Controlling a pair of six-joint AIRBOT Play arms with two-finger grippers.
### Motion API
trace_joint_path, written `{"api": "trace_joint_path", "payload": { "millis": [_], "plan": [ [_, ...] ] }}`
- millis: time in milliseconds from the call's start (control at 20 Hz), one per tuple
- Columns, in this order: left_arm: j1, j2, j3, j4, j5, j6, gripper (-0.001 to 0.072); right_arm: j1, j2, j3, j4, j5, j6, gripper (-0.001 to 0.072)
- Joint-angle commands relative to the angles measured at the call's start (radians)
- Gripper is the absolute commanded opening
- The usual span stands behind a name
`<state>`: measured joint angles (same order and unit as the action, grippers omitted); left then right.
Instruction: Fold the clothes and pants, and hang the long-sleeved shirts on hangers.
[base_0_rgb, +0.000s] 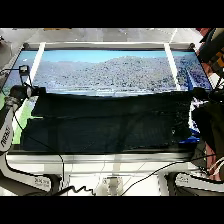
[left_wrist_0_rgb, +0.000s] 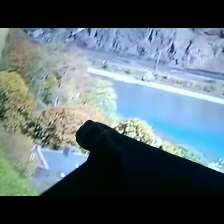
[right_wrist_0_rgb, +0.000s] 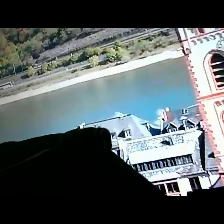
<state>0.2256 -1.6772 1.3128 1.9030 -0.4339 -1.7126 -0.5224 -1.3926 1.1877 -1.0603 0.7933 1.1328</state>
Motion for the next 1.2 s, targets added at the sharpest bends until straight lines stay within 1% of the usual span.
{"api": "trace_joint_path", "payload": {
  "millis": [0, 50, 100, 200, 250, 300, 400, 500, 550, 600, 650, 700, 750, 800, 900, 950, 1050, 1100, 1150],
  "plan": [
    [-0.012, -0.037, 0.001, -0.005, 0.264, -0.048, 0.0586, 0.010, -0.060, 0.000, 0.111, -0.135, 0.004, 0.0257],
    [-0.011, -0.033, 0.001, -0.004, 0.313, -0.120, 0.0620, 0.025, -0.079, 0.000, 0.120, -0.195, 0.003, 0.0470],
    [-0.010, -0.026, 0.002, -0.004, 0.337, -0.202, 0.0630, 0.042, -0.092, 0.000, 0.119, -0.243, 0.003, 0.0703],
    [-0.005, -0.010, 0.002, -0.004, 0.336, -0.349, 0.0630, 0.071, -0.099, 0.000, 0.119, -0.304, 0.003, 0.0695],
    [-0.002, -0.001, 0.002, -0.004, 0.332, -0.399, 0.0630, 0.081, -0.099, 0.003, 0.118, -0.311, 0.003, 0.0694],
    [0.003, 0.013, 0.002, -0.004, 0.314, -0.422, 0.0630, 0.087, -0.098, 0.008, 0.117, -0.309, 0.003, 0.0694],
    [0.015, 0.042, 0.002, -0.003, 0.218, -0.420, 0.0629, 0.085, -0.097, 0.023, 0.116, -0.274, 0.003, 0.0689],
    [0.039, 0.074, 0.002, -0.004, 0.075, -0.420, 0.0629, 0.080, -0.093, 0.032, 0.105, -0.222, 0.003, 0.0688],
    [0.049, 0.098, 0.002, -0.003, -0.017, -0.420, 0.0620, 0.079, -0.084, 0.032, 0.086, -0.188, 0.003, 0.0686],
    [0.060, 0.129, 0.002, -0.003, -0.106, -0.419, 0.0500, 0.079, -0.071, 0.032, 0.053, -0.154, 0.003, 0.0674],
    [0.068, 0.162, 0.002, 0.000, -0.174, -0.419, 0.0311, 0.079, -0.053, 0.032, 0.019, -0.113, 0.003, 0.0530],
    [0.076, 0.202, 0.002, 0.008, -0.238, -0.404, 0.0038, 0.079, -0.029, 0.032, -0.017, -0.071, 0.003, 0.0347],
    [0.084, 0.243, 0.002, 0.011, -0.287, -0.346, 0.0020, 0.079, -0.002, 0.032, -0.057, -0.027, 0.003, 0.0180],
    [0.089, 0.280, 0.002, 0.011, -0.321, -0.274, 0.0020, 0.079, 0.034, 0.032, -0.105, 0.029, 0.003, 0.0040],
    [0.090, 0.347, 0.002, 0.011, -0.380, -0.112, 0.0019, 0.079, 0.096, 0.032, -0.193, 0.154, 0.004, 0.0038],
    [0.089, 0.380, 0.002, 0.001, -0.423, -0.027, 0.0019, 0.079, 0.126, 0.032, -0.243, 0.252, 0.005, 0.0038],
    [0.085, 0.427, 0.001, -0.078, -0.530, 0.080, 0.0019, 0.066, 0.154, 0.031, -0.335, 0.499, 0.067, 0.0038],
    [0.086, 0.439, 0.001, -0.141, -0.576, 0.134, 0.0019, 0.046, 0.158, 0.026, -0.351, 0.626, 0.098, 0.0038],
    [0.086, 0.445, 0.001, -0.203, -0.620, 0.203, 0.0019, 0.019, 0.163, 0.016, -0.348, 0.753, 0.107, 0.0037]
  ]
}}
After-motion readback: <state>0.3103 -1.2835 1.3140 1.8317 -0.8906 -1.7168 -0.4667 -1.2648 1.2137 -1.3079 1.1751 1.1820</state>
